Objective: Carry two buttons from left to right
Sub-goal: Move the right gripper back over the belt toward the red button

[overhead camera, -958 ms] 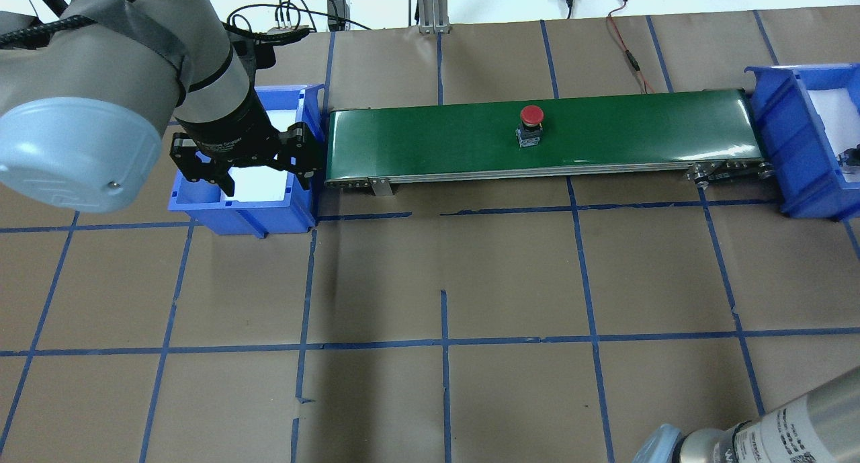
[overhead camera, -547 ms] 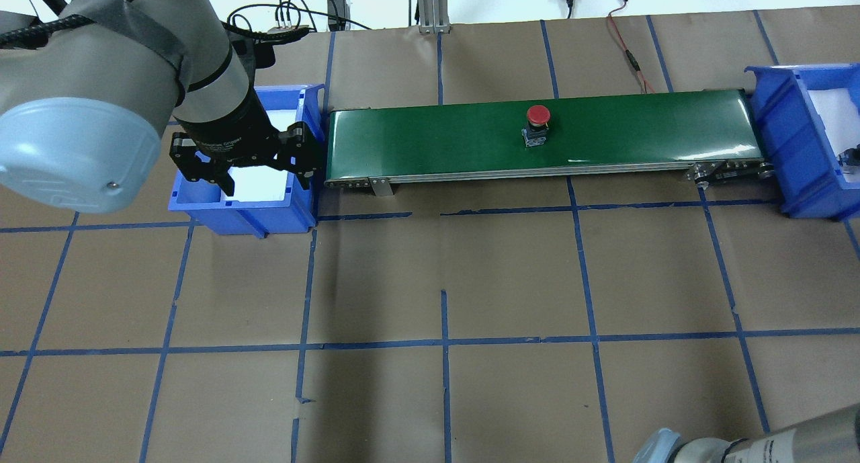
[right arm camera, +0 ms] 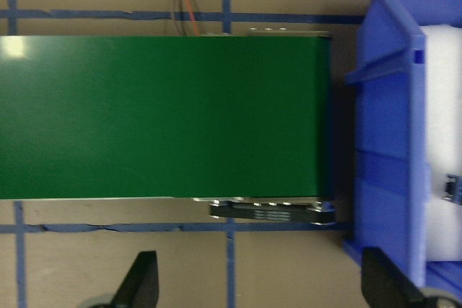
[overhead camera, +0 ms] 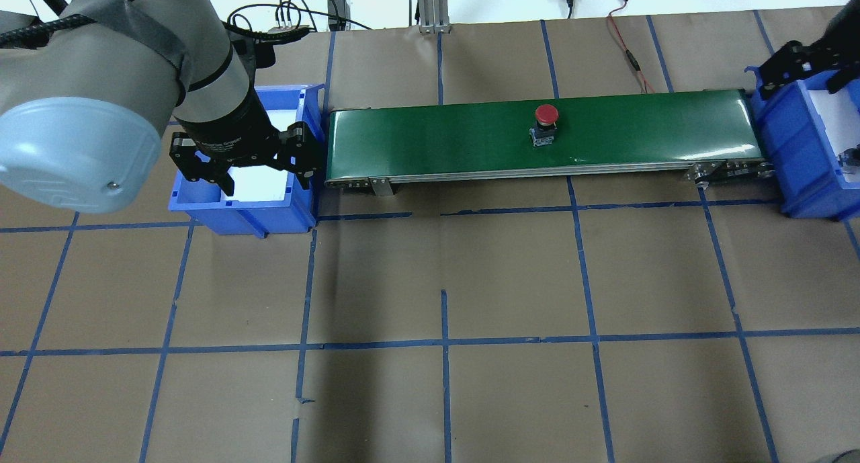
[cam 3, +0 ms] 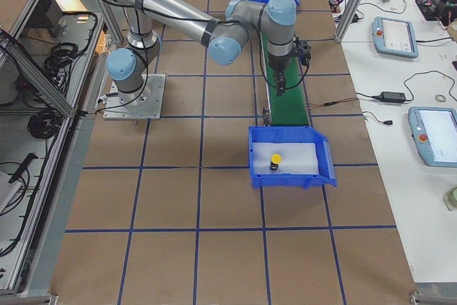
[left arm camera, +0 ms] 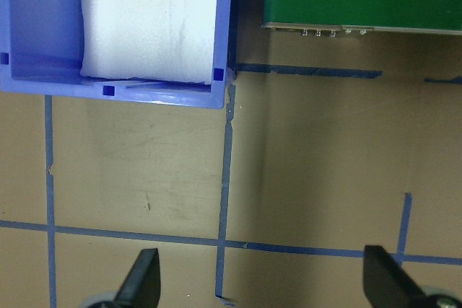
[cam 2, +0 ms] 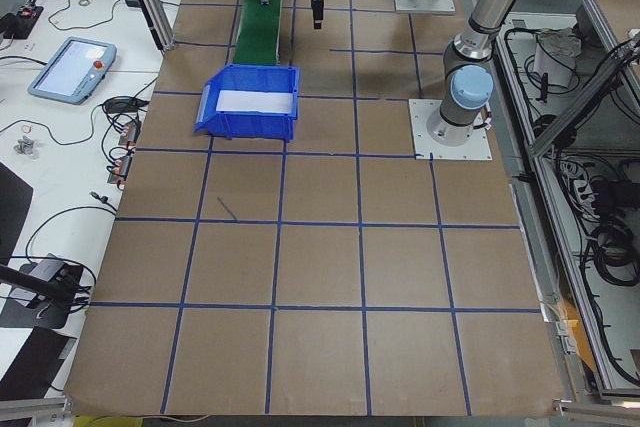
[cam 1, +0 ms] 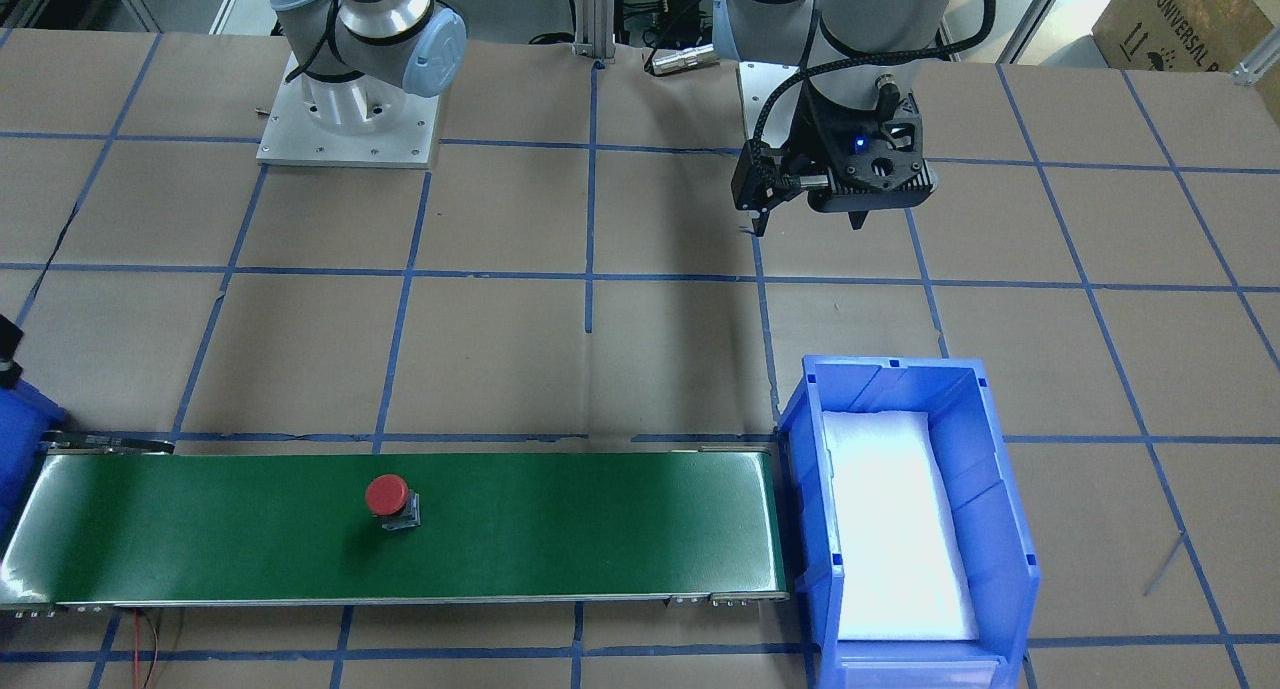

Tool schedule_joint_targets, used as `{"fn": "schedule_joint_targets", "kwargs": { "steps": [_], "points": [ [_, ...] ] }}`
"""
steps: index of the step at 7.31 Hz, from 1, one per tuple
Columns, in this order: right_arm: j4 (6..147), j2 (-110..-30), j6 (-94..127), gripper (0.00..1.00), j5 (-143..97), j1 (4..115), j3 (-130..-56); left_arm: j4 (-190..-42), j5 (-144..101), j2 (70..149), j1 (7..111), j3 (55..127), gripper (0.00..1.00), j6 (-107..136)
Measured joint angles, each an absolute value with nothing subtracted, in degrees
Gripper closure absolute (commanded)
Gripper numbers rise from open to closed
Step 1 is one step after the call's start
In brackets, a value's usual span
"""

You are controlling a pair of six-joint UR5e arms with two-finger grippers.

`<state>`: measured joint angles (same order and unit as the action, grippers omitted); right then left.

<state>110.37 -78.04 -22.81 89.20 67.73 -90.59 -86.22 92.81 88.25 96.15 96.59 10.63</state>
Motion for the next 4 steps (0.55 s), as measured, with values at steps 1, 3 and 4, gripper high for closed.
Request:
{"fn": "schedule_joint_targets", "kwargs": {
  "steps": [1, 3, 4],
  "points": [
    [110.22, -77.13, -18.02, 0.00, 89.17, 71.66, -90.65, -86.22, 92.81, 88.23, 96.15, 96.59, 0.00, 10.61],
    [110.31, -72.74, -14.02, 0.00, 88.80, 75.45, -90.69, -86.22, 92.81, 88.17, 96.15, 96.59, 0.00, 10.56],
    [110.52, -71.20, -13.87, 0.00, 88.61, 75.89, -90.75, -86.22, 92.81, 88.17, 96.15, 96.57, 0.00, 10.55]
  ]
}}
